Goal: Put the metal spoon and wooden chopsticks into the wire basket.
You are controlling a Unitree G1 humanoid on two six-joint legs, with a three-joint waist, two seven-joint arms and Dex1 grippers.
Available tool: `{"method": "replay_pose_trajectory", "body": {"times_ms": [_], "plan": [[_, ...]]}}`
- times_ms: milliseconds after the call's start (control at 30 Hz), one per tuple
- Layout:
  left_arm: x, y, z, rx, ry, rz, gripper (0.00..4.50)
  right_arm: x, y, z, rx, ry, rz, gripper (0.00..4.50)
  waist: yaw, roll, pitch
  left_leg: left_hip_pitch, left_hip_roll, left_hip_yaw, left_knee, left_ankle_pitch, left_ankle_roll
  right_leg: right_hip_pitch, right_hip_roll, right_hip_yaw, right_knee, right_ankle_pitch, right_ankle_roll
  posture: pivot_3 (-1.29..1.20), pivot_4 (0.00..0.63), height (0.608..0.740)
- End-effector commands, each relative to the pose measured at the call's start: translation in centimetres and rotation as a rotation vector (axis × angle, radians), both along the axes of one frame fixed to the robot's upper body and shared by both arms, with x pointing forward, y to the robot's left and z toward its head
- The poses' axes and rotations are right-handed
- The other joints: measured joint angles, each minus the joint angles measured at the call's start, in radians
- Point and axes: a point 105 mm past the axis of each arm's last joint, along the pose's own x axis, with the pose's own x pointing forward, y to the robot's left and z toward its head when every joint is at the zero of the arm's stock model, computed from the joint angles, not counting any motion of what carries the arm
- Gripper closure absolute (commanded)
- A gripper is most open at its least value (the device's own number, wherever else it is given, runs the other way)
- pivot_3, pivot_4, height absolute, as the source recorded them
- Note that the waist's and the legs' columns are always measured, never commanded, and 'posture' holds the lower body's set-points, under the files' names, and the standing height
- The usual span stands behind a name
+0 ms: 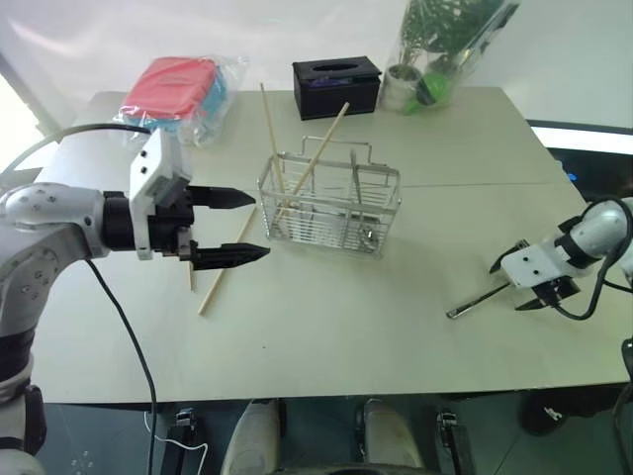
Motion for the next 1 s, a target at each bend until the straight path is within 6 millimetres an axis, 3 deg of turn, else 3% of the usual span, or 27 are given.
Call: {"method": "replay_pose_trajectory", "body": {"times_ms": [33, 100, 167, 333, 467, 567, 767, 867, 1000], "plan": [[-0.4, -0.1, 1.2, -0.003, -0.05, -0.007, 0.0, 0.2, 0.4, 0.4, 0.023, -0.009, 0.009, 2.35, -0.001, 0.0, 0.0, 0.0, 0.0, 0.0, 0.001, 0.0, 0.0, 0.001, 0.0, 0.0, 0.0, 0.0, 0.0, 0.0, 0.15, 0.709], [-0.4, -0.1, 1.2, -0.003, -0.048, -0.008, 0.0, 0.1, 0.4, 0.4, 0.028, -0.005, 0.012, 3.55, -0.003, 0.0, 0.0, 0.002, 0.0, 0.0, 0.001, 0.0, 0.0, 0.002, 0.0, 0.001, 0.0, 0.0, -0.001, 0.0, 0.15, 0.709], [-0.4, -0.1, 1.3, -0.003, -0.046, -0.008, 0.0, 0.1, 0.5, 0.3, 0.031, -0.002, 0.014, 4.45, -0.002, 0.0, 0.0, 0.005, 0.0, 0.001, 0.001, 0.0, 0.0, 0.003, 0.0, 0.002, 0.001, 0.0, -0.001, 0.0, 0.15, 0.709], [-0.3, -0.2, 1.4, -0.005, -0.046, -0.014, 0.0, 0.3, 0.9, 0.5, 0.086, -0.051, 0.009, 4.45, -0.001, 0.0, 0.0, 0.006, 0.0, 0.001, 0.001, 0.0, 0.0, 0.004, 0.0, 0.003, 0.002, 0.0, -0.001, 0.0, 0.15, 0.709], [-0.2, -0.2, 1.7, -0.006, -0.049, -0.016, 0.0, 0.2, 2.6, 2.0, 0.232, -0.076, 0.012, 4.45, -0.002, 0.0, 0.0, 0.006, 0.0, 0.001, 0.0, 0.0, 0.0, 0.004, 0.0, 0.003, 0.002, 0.0, -0.001, 0.0, 0.15, 0.709], [0.0, -0.1, 2.0, -0.013, -0.061, -0.01, 0.0, 0.0, 5.8, 5.0, 0.464, -0.094, -0.031, 4.45, -0.002, 0.0, 0.0, 0.008, 0.0, 0.002, 0.0, 0.0, 0.0, 0.004, 0.0, 0.004, 0.003, 0.0, 0.0, 0.0, 0.15, 0.709], [0.8, 0.3, 2.4, -0.021, -0.09, 0.021, 0.0, -2.0, 12.6, 14.0, 1.058, 0.015, -0.159, 4.45, 0.008, 0.001, 0.001, 0.009, 0.001, 0.003, 0.0, 0.0, 0.0, 0.004, 0.0, 0.005, 0.005, 0.0, -0.001, 0.0, 0.15, 0.709], [1.1, 0.4, 2.6, -0.026, -0.1, 0.029, 0.0, -2.5, 13.9, 16.0, 1.184, 0.052, -0.198, 4.45, 0.012, -0.001, 0.0, 0.008, 0.001, 0.003, 0.0, 0.0, 0.0, 0.004, 0.0, 0.005, 0.003, -0.002, -0.004, 0.0, 0.15, 0.709], [1.5, 0.6, 2.9, -0.031, -0.115, 0.037, 0.0, -1.5, 15.6, 19.8, 1.417, 0.063, -0.237, 4.45, 0.009, -0.004, 0.0, 0.005, 0.001, 0.004, 0.001, -0.001, 0.0, 0.002, 0.0, 0.005, 0.0, -0.001, -0.006, 0.0, 0.15, 0.709]]}}
